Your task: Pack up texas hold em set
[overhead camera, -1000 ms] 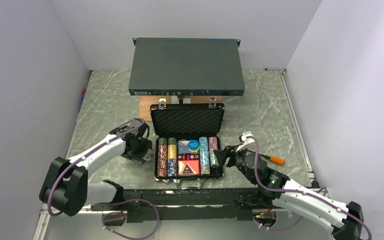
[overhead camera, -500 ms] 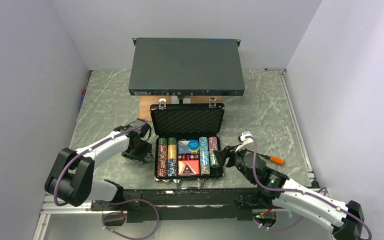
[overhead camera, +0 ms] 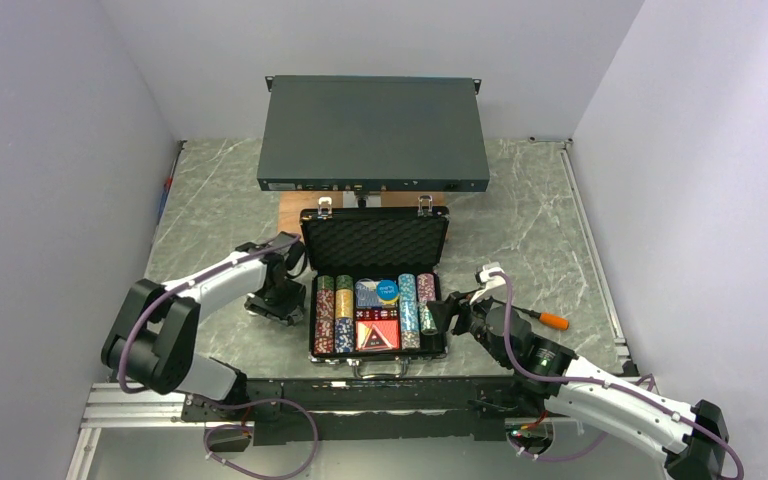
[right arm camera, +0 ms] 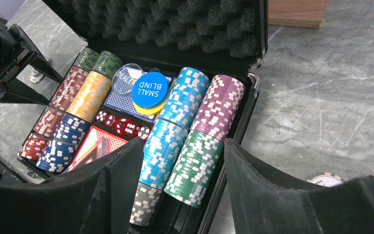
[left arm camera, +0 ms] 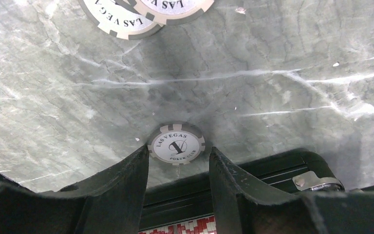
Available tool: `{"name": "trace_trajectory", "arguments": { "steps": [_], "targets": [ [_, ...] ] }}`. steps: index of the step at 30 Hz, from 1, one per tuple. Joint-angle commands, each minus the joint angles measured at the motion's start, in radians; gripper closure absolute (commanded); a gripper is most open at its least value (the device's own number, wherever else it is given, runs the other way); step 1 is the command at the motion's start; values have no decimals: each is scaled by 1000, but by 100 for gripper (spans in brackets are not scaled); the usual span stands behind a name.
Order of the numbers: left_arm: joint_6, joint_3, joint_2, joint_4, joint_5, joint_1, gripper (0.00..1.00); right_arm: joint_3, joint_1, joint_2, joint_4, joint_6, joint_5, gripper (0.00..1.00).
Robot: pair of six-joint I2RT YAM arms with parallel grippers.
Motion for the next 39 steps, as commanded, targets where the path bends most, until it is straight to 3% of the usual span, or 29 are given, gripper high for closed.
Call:
{"name": "trace_trajectory", "arguments": {
  "steps": [1,6,15,25,33,39],
  "targets": [
    [-161,38,52,-130,-23,-12,47,31,1,-2,41,-14,3,36],
    [-192,27,45,-145,-35,-27,48,33,2,-5,36,-13,5,36],
    [-194,45,24,-214,-89,-42,37,31,2,-6,37,-13,5,36],
    [-208,37,70,-166,-85,-53,47,30,3,-15,33,-13,7,36],
    [-290,-80,-20,-73,-98,-68,55,30,2,-13,35,-14,3,36],
    [-281,-65,-83,-142,-154,-72,60,30,2,-13,36,-14,4,36]
  ]
}}
